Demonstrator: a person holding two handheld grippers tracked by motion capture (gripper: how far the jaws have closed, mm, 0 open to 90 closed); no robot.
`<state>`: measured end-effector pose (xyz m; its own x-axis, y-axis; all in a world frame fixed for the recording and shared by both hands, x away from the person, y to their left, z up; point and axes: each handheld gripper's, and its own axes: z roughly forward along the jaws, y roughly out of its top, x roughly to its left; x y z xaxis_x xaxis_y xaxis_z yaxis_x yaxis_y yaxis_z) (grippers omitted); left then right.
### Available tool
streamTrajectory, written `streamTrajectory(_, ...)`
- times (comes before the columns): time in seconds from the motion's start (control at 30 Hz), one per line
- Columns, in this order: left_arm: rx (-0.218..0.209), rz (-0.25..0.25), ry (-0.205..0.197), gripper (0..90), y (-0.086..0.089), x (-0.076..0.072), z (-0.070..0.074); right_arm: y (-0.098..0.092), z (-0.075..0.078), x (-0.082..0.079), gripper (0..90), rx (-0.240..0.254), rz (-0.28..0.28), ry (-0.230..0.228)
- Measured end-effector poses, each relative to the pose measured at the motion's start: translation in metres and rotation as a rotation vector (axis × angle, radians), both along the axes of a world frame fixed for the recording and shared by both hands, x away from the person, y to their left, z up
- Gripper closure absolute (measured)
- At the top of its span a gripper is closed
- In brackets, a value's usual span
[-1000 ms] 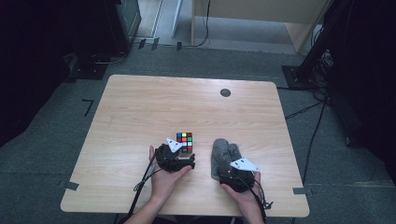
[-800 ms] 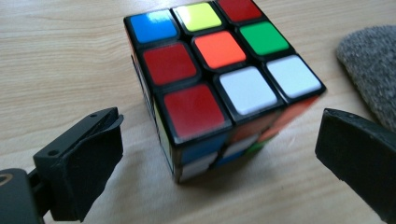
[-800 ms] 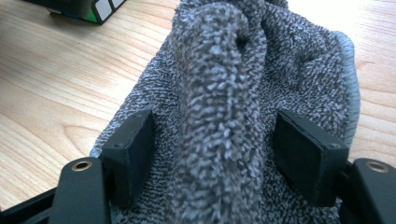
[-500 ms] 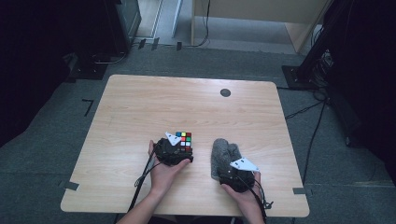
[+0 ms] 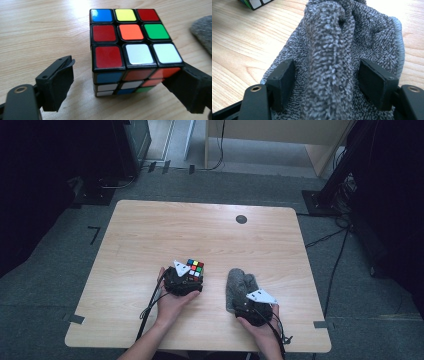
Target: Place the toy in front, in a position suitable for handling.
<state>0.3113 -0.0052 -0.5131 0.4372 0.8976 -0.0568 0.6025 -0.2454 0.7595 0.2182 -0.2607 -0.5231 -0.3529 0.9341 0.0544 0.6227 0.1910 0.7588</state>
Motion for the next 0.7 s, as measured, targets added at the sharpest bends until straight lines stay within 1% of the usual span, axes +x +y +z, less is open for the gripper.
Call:
streamTrajectory(0.07,0.011,0.007,0.007,12.4,-0.003,0.0,-0.001,0.0,0.0,0.0,30.4,0.001,-0.001,0.0)
streamTrajectory(0.1,0.024,0.01,0.012,12.6,-0.005,0.001,-0.002,0.0,0.0,0.0,30.4,0.001,-0.001,0.0)
streamTrajectory(0.13,0.042,0.022,0.022,13.2,-0.006,0.002,-0.003,0.0,0.0,0.0,30.3,0.001,0.0,0.0)
streamTrajectory(0.17,0.044,0.025,0.032,13.2,-0.007,0.004,-0.003,0.0,0.0,0.0,30.4,0.001,0.0,0.0)
streamTrajectory(0.2,0.043,0.022,0.041,13.5,-0.007,0.006,-0.004,0.0,0.0,0.0,30.4,0.0,0.0,0.0)
streamTrajectory(0.3,0.074,0.001,0.054,14.1,-0.01,0.01,-0.004,0.0,0.0,0.0,30.4,-0.001,0.001,-0.001)
streamTrajectory(0.33,0.074,0.001,0.054,14.7,-0.01,0.01,-0.004,0.0,0.0,0.0,30.4,-0.001,0.001,-0.001)
streamTrajectory(0.4,0.102,-0.008,0.047,17.1,-0.013,0.011,-0.004,0.0,0.0,0.0,30.4,-0.001,0.001,-0.001)
streamTrajectory(0.47,0.093,-0.008,0.045,21.7,-0.013,0.012,-0.003,0.0,0.0,0.0,30.4,-0.001,0.001,-0.001)
streamTrajectory(0.57,0.1,-0.006,0.032,31.4,-0.014,0.012,-0.002,0.0,0.0,0.0,30.4,-0.002,0.001,-0.002)
streamTrajectory(0.63,0.097,-0.022,0.031,32.8,-0.012,0.012,-0.002,0.0,0.0,0.0,30.2,-0.003,0.001,-0.002)
streamTrajectory(0.7,0.091,-0.047,0.018,33.4,-0.009,0.011,-0.002,0.0,0.0,0.0,29.4,-0.004,-0.002,-0.002)
